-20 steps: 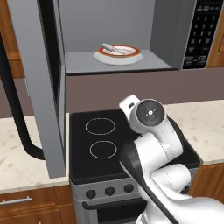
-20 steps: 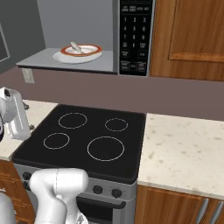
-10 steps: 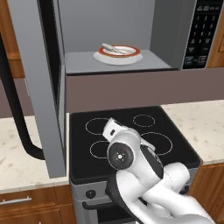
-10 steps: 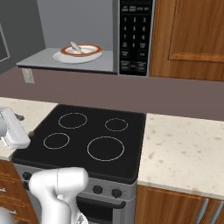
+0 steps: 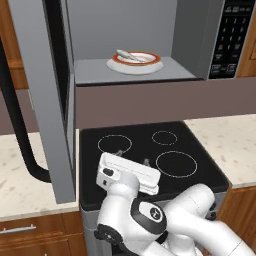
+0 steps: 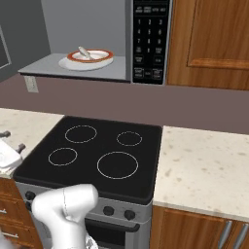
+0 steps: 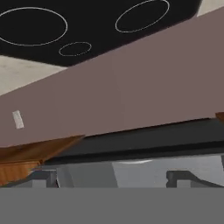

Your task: Transport the fish from the fridge to the microwave and turn on the microwave.

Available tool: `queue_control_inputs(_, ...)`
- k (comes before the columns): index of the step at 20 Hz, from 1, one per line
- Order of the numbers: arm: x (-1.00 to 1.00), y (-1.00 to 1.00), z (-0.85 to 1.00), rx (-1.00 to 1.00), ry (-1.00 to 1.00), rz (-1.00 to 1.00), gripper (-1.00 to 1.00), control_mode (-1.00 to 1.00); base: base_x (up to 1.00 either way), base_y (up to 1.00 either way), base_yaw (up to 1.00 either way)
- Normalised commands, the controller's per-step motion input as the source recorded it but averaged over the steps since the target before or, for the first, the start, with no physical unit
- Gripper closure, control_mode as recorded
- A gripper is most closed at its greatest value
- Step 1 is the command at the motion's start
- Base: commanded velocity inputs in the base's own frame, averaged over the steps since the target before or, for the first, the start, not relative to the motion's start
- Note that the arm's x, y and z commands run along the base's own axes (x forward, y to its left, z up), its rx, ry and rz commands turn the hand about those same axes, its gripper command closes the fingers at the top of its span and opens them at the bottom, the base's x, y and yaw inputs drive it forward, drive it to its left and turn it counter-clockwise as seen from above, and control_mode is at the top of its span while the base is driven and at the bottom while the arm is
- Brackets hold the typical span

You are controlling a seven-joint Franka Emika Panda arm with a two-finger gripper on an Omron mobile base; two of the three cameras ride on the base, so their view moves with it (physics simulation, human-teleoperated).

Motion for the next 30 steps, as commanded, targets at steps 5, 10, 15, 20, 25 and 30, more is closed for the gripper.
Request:
queue_control_inputs(5,0.0,0.46,0.0,-0.24,-0.39,0.02,-1.0,-1.0,0.0,0.0,0.0)
queue_control_inputs(10,-0.02,0.47,0.03,-0.12,-0.36,0.0,-1.0,-1.0,0.0,0.0,0.0)
queue_control_inputs(15,-0.14,0.73,0.24,-0.02,-0.12,-0.03,-1.0,-1.0,0.0,0.0,0.0)
queue_control_inputs(20,-0.09,0.88,0.16,-0.03,-0.02,-0.04,-1.0,-1.0,0.0,0.0,0.0)
queue_control_inputs(25,0.0,0.81,0.0,-0.07,-0.09,-0.01,-1.0,-1.0,0.0,0.0,0.0)
queue_control_inputs(30,0.0,0.68,0.0,-0.08,-0.25,0.0,-1.0,-1.0,0.0,0.0,0.0)
